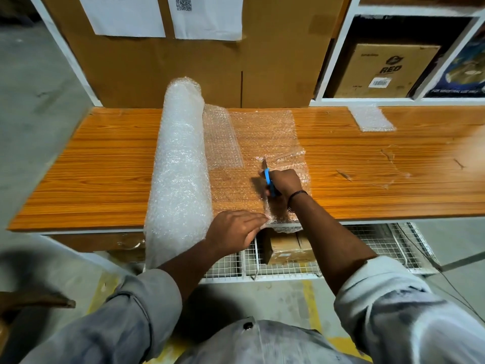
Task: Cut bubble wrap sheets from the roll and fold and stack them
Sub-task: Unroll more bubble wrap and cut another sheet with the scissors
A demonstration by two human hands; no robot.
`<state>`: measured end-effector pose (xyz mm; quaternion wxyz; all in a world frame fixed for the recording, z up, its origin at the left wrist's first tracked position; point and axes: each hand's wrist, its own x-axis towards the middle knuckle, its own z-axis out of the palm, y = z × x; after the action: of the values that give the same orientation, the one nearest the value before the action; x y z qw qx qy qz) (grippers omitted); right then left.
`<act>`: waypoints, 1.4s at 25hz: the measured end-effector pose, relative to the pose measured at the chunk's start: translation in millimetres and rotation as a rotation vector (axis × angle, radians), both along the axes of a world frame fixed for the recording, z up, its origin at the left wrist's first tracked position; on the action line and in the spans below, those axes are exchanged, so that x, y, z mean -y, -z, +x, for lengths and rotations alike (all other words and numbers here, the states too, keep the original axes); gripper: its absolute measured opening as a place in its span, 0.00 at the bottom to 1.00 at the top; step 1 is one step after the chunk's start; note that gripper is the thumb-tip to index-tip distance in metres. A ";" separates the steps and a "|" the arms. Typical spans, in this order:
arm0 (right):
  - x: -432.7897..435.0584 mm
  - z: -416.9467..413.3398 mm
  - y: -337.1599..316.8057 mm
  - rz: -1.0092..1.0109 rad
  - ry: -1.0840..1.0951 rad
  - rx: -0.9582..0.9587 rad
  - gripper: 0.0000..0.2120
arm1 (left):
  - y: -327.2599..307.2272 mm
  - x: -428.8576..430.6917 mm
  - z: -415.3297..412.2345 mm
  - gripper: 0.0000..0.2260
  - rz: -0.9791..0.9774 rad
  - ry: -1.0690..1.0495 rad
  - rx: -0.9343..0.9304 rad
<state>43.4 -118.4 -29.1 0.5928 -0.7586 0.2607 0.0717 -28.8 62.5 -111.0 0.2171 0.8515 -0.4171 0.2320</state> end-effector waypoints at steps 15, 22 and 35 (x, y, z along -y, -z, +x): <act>-5.2 -4.8 -5.7 -0.017 -0.015 -0.045 0.11 | -52.2 40.3 142.0 0.11 -0.142 -0.497 -0.483; 7.5 5.0 0.9 0.005 -0.117 -0.043 0.14 | -20.0 48.3 158.7 0.08 -0.117 -0.468 -0.465; 19.6 30.5 -4.3 -0.052 -0.233 -0.042 0.22 | -7.8 48.4 162.0 0.05 -0.224 -0.492 -0.453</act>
<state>73.9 -138.0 -24.8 0.5548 -0.7974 0.1848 0.1491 133.2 14.1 -103.2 0.3336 0.9273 -0.1129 0.1269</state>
